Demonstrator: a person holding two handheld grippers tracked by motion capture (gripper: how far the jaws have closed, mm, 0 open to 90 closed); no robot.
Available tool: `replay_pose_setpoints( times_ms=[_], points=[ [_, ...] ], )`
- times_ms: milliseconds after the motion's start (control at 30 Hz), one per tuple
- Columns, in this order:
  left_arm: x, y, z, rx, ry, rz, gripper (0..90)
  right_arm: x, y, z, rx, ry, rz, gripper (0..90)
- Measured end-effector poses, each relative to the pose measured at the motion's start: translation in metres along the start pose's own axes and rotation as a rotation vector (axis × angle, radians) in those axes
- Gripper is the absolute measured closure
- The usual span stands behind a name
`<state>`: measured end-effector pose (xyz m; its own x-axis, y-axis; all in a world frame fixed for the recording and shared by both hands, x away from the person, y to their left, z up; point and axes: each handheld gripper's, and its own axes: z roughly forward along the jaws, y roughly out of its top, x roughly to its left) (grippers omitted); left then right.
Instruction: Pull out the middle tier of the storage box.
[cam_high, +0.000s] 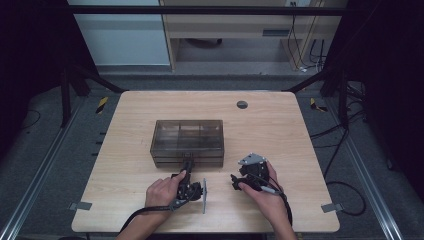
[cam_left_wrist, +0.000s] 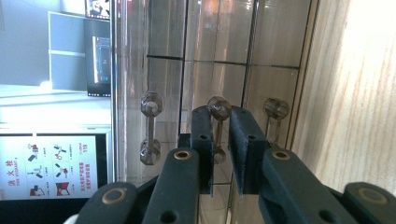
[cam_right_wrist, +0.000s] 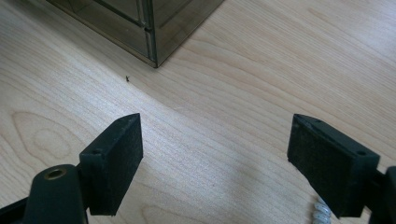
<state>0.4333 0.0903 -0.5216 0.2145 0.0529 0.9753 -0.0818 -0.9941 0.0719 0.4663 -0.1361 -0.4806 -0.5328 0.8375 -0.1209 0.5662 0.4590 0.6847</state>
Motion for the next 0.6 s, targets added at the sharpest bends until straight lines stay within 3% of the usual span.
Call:
replay_pose_setpoints(
  times_ms=[400,433,467,600],
  points=[
    [-0.001,0.0,-0.007,-0.009,-0.006,-0.007,80.1,0.0,0.0,0.001,0.0,0.003,0.0,18.5],
    [-0.001,0.001,-0.009,-0.018,-0.006,-0.015,81.3,0.0,0.0,0.001,0.0,0.003,-0.002,18.5],
    [0.001,0.001,-0.012,-0.028,-0.018,-0.02,89.8,0.0,0.0,0.001,0.001,0.004,-0.001,18.5],
    [-0.001,0.004,-0.012,-0.022,-0.036,-0.009,89.7,-0.001,0.0,0.002,0.001,0.003,-0.004,18.4]
  ],
)
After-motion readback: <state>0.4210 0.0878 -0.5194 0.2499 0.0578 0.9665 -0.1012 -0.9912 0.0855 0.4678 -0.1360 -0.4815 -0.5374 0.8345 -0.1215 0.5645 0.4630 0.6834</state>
